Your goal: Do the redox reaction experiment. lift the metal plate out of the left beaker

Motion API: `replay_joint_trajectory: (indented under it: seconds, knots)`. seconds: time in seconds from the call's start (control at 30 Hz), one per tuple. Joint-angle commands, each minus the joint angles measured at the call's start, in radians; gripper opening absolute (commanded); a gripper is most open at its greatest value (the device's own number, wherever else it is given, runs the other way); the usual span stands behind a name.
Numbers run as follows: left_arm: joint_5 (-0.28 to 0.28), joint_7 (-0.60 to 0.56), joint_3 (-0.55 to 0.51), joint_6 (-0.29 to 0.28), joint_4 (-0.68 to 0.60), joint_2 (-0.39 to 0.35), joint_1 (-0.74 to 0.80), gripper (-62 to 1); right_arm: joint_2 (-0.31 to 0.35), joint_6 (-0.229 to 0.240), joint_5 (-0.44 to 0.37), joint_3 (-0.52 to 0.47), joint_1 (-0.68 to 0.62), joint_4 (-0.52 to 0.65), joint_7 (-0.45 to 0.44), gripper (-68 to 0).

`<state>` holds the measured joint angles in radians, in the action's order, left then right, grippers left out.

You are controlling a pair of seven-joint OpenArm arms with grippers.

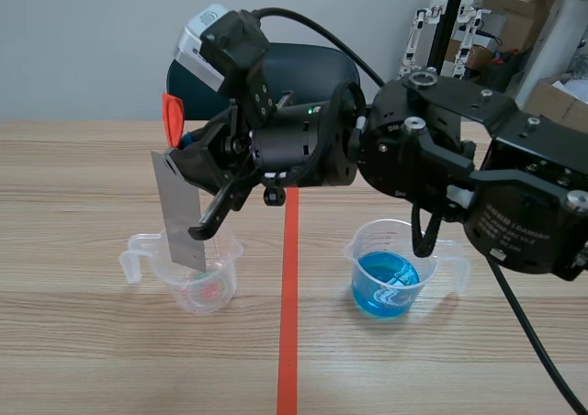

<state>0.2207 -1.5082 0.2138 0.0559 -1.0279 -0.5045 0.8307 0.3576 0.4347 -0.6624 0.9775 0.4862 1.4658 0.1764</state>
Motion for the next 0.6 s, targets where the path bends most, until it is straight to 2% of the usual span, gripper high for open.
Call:
replay_joint_trajectory:
  seconds: [0.0, 0.37, 0.57]
  knots:
    - [0.003, -0.013, 0.0, 0.001, -0.011, 0.0, 0.0, 1.4, -0.002, 0.001, -0.035, 0.0, 0.042, 0.037, 0.015, -66.9]
    - [0.003, -0.013, 0.0, 0.001, -0.011, 0.0, 0.0, 1.4, 0.0, -0.007, -0.233, -0.006, 0.172, 0.137, 0.273, -66.9]
    - [0.003, -0.013, 0.0, 0.001, -0.011, 0.0, 0.0, 1.4, 0.0, -0.008, -0.314, -0.07, 0.207, 0.178, 0.362, -66.9]
